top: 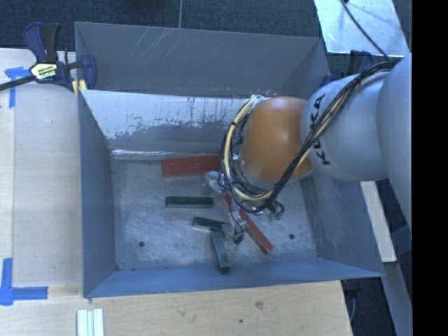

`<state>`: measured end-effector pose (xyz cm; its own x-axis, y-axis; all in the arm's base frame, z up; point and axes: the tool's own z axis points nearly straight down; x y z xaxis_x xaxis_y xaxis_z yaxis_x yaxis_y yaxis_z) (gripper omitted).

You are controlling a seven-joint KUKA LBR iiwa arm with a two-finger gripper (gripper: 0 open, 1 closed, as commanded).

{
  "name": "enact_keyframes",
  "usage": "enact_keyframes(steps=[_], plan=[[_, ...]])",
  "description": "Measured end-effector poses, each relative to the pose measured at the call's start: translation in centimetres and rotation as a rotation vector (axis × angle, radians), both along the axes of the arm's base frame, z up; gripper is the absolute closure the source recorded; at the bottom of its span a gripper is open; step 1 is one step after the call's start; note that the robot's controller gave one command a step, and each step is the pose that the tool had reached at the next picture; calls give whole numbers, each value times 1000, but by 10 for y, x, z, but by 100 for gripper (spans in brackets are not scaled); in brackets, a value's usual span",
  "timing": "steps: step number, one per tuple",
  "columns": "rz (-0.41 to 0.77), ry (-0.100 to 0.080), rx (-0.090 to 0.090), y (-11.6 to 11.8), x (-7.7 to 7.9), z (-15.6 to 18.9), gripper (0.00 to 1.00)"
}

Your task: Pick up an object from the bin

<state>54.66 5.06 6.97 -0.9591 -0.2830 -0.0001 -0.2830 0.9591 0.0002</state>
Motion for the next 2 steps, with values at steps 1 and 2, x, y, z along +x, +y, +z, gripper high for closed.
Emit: enact_keyframes(steps=[1, 2], plan=[[17, 1, 0, 29, -55, 16, 0], [13, -2, 0, 28, -54, 16, 100]])
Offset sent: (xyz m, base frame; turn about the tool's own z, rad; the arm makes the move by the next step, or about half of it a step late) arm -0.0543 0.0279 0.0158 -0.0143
